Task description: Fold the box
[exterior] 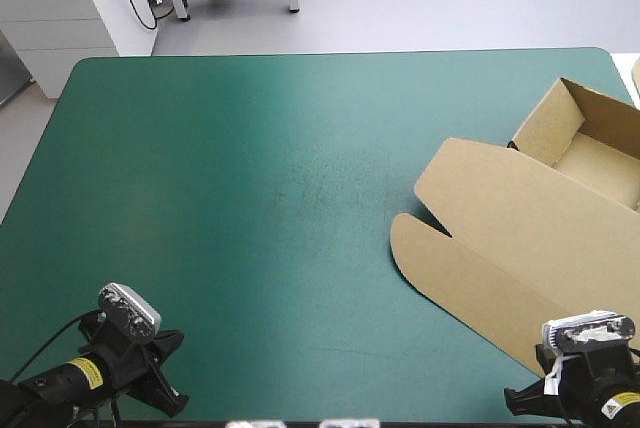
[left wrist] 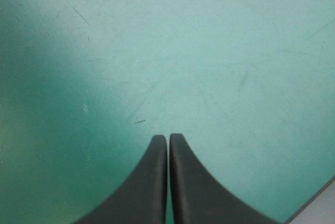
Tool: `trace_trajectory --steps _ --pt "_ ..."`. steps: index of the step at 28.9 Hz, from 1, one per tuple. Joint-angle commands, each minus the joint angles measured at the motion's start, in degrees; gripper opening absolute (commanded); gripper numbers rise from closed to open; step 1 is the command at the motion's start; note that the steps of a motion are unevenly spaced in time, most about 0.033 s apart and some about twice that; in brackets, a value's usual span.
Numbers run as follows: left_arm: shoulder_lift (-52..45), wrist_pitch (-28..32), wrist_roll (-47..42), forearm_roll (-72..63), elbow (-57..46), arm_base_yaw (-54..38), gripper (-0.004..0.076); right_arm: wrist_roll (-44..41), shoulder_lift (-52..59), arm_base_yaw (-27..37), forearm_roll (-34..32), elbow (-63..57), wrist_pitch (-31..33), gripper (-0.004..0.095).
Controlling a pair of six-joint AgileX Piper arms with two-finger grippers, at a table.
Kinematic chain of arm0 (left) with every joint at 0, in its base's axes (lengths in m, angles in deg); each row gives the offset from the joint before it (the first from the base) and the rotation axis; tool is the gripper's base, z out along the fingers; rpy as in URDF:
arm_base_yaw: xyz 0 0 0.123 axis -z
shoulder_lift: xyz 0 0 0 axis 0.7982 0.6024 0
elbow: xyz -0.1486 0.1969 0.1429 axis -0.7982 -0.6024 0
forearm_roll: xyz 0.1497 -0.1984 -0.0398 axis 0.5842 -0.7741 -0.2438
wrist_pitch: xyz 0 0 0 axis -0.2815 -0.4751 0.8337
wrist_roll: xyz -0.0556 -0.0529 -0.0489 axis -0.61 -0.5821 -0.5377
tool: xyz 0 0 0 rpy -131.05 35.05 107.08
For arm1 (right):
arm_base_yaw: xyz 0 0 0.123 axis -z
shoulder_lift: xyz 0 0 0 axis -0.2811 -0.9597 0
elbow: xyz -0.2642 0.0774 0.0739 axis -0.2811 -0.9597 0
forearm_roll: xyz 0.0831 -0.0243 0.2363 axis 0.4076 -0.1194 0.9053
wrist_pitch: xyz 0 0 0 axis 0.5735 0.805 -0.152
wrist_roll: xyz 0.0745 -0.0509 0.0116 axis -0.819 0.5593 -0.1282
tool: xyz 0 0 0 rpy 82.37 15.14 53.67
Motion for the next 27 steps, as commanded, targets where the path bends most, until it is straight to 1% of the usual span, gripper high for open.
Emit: trace_trajectory --steps 1,8,27 --pt "0.33 3.12 -0.08 -1.04 1.4 0.46 -0.0008 0.85 -0.71 -0.19 1.04 1.49 -3.52 -0.0002" --pt "0.33 3.12 -0.09 -1.04 1.4 0.46 -0.0008 0.85 -0.71 -0.19 1.04 1.49 -5.17 -0.0002" --pt "0.33 3.12 -0.09 -1.04 1.4 0.46 -0.0008 0.85 -0.71 -0.19 1.04 1.49 -5.57 -0.0002"
